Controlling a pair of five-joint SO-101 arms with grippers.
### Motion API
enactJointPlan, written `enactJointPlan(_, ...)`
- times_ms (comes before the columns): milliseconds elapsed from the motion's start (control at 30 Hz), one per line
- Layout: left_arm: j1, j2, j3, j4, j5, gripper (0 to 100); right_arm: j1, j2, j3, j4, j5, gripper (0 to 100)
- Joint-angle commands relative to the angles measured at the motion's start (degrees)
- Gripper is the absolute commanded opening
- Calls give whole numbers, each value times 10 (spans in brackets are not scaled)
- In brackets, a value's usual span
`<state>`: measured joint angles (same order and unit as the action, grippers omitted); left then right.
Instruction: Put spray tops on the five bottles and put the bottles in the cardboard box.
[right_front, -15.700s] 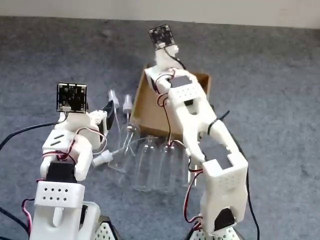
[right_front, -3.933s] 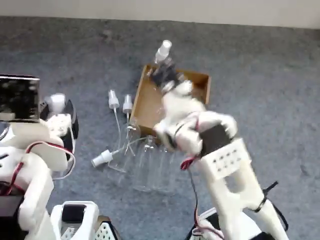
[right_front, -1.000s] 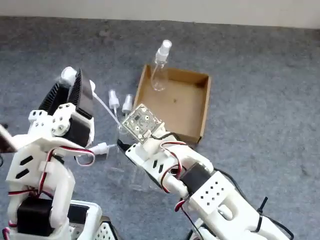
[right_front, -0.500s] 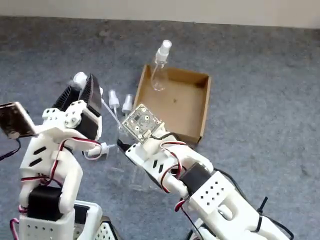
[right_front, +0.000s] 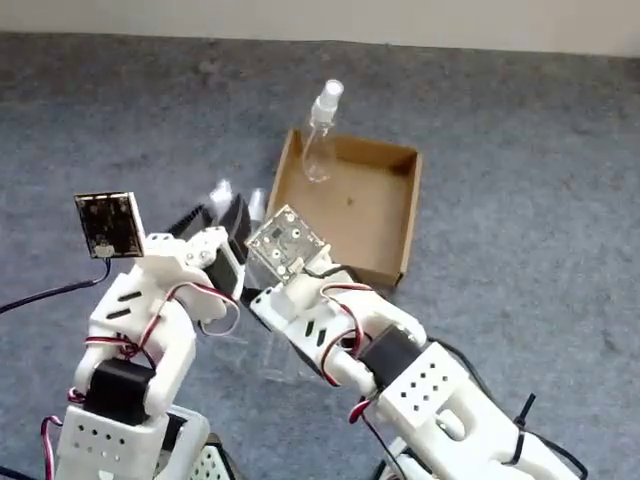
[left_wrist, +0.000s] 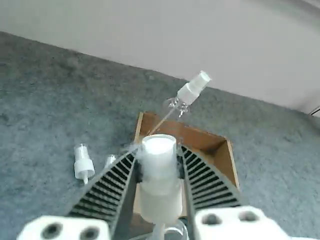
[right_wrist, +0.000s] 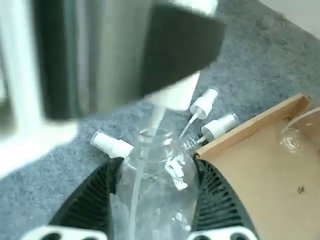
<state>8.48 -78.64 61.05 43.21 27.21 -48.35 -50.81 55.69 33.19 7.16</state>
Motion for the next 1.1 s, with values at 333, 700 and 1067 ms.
enactJointPlan(333,14,-4,0,42,-7,5,32,-19,-6,-20,-53,3)
enactJointPlan(700,84,-4,41,40,-51,5,33,-20,-5,-19,-55,3)
enactJointPlan(1067,87,-4,28,40,-51,8,33,-21,-7,-18,-53,3)
